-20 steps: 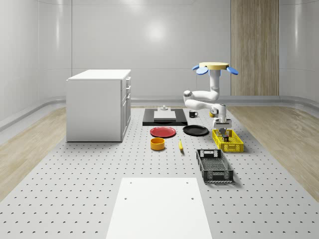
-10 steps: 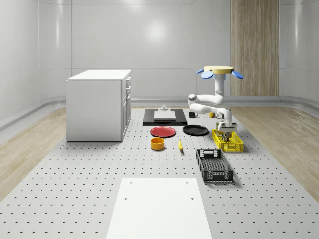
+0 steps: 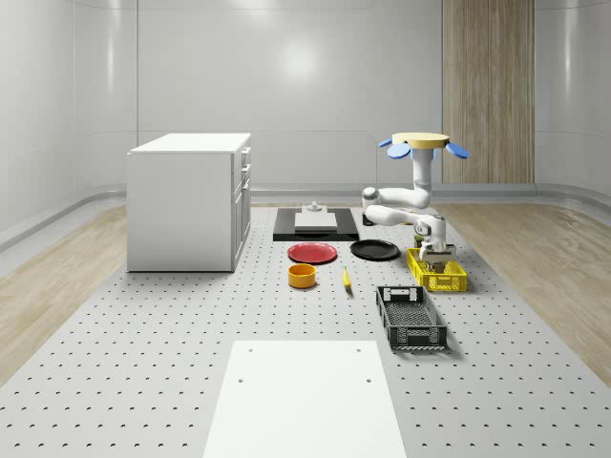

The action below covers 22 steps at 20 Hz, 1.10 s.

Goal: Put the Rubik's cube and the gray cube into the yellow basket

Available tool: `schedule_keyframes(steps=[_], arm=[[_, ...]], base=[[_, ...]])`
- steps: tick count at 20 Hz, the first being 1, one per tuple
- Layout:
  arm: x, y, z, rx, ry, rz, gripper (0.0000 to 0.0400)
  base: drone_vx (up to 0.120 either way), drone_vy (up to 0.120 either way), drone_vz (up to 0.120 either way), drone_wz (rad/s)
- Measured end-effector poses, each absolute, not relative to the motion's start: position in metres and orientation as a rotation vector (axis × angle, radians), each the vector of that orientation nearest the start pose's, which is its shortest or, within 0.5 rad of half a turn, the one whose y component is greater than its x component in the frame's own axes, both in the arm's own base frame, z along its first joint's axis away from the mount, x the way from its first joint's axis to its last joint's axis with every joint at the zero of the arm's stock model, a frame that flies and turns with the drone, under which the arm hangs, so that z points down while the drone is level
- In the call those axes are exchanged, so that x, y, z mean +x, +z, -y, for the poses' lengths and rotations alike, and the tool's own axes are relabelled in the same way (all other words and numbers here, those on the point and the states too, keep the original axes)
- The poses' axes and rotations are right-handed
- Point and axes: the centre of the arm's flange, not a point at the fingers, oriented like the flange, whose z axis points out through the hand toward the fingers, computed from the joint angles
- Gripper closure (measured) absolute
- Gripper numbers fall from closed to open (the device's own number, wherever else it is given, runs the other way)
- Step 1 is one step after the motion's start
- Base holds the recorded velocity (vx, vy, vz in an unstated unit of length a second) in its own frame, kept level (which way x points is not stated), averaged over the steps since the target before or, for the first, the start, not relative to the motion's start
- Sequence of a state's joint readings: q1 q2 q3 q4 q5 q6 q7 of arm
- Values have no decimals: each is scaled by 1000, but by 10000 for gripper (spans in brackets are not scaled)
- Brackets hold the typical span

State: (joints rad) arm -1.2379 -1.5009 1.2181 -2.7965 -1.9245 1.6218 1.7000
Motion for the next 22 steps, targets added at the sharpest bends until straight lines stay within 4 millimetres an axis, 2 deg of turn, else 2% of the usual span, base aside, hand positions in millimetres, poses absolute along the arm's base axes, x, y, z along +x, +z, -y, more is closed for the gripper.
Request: schedule_keyframes(steps=[8,11,15,22], arm=[[319,565,4,1,786,2,150],[319,568,4,1,786,2,71],[319,558,4,1,786,2,26],[319,532,4,1,786,2,5]], base=[[0,0,0,0],[0,0,0,0],[0,0,0,0],[0,0,0,0]])
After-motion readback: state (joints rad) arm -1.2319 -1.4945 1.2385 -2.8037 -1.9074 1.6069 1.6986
